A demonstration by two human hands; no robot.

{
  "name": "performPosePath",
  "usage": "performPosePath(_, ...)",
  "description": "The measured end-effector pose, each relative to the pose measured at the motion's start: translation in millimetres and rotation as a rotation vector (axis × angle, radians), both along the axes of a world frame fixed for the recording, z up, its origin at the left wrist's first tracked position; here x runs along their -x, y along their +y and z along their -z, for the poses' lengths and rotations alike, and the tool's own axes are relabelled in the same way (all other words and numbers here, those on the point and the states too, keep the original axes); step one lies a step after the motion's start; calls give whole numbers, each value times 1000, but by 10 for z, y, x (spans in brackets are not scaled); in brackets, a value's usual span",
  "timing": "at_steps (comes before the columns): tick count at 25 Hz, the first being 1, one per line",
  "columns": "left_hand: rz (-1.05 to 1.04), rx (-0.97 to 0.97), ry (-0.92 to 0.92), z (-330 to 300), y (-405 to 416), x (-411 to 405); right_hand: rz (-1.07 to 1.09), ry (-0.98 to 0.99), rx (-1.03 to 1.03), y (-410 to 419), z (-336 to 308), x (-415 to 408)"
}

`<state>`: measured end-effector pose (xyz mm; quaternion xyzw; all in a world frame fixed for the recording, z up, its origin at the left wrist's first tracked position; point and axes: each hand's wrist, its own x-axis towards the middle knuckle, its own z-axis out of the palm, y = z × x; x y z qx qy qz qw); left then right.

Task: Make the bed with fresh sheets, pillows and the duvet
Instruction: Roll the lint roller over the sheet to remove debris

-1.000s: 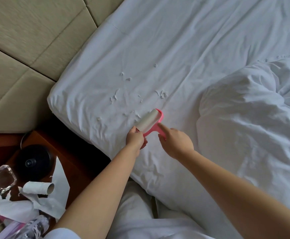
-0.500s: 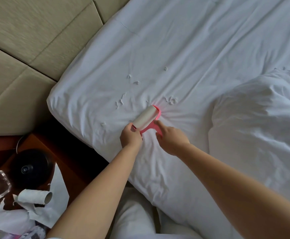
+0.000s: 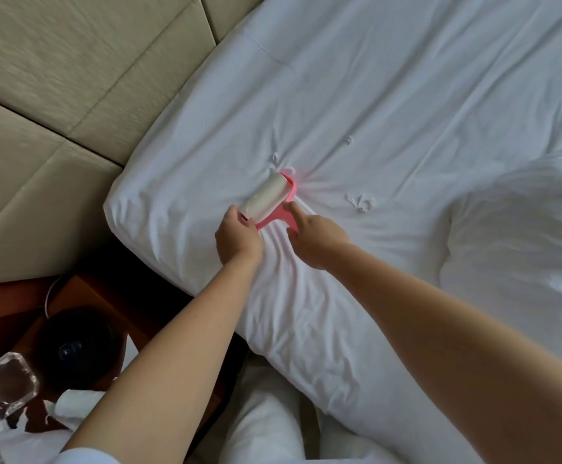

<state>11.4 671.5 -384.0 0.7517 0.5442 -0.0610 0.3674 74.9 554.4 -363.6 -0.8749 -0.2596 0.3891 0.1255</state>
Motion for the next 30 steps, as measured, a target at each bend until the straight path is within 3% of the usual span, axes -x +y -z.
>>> performPosePath(16,46,-66,27,72,707,-229,29,-1,-38,644,137,-179)
performPosePath(30,29,138,109,-51,-762,339,31,-1,101,-763,-277,484)
